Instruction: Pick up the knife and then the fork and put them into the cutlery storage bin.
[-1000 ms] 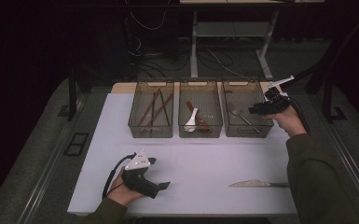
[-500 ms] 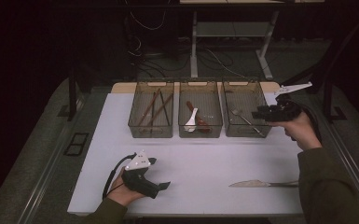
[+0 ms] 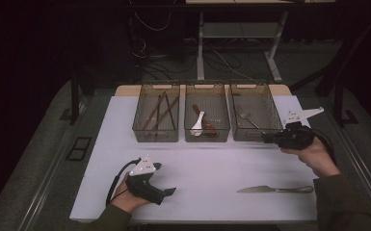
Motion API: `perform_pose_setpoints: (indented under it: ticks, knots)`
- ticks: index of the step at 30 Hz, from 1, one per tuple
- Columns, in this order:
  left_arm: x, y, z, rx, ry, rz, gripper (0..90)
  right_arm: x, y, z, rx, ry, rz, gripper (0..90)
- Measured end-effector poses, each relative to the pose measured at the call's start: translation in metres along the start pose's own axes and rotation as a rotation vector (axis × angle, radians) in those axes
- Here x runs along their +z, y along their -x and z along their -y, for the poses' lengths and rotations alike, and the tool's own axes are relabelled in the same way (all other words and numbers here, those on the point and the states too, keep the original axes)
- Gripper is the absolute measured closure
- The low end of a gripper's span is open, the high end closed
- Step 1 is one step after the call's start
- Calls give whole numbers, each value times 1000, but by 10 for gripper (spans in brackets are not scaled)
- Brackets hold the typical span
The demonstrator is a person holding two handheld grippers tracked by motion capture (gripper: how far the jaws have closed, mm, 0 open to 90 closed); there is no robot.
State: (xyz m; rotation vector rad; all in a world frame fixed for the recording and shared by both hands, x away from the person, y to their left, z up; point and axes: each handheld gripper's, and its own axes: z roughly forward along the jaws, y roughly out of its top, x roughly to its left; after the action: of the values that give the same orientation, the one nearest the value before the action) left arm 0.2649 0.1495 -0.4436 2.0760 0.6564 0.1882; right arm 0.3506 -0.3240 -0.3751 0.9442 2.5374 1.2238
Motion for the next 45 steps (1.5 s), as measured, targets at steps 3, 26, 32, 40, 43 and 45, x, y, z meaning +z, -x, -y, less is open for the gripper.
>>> perform_pose_setpoints:
  ticks: [3, 26, 32, 40, 43, 45]
  knots:
    - [0, 0, 0, -1, 1, -1, 0, 0, -9, 7, -12, -5, 0, 895]
    - [-3, 0, 0, 4, 6, -6, 0, 9, -71, 60, -99, -109, -87, 895]
    - [-2, 0, 0, 5, 6, -7, 0, 19, -89, 71, -142, -171, -124, 895]
    - [-1, 1, 0, 6, 3, -6, 0, 27, -95, 74, -165, -211, -145, 895]
    - [-1, 1, 0, 5, 3, -6, 0, 30, -97, 74, -189, -231, -139, 896]
    - [-1, 1, 0, 7, 1, -5, 0, 32, -97, 74, -189, -229, -144, 896]
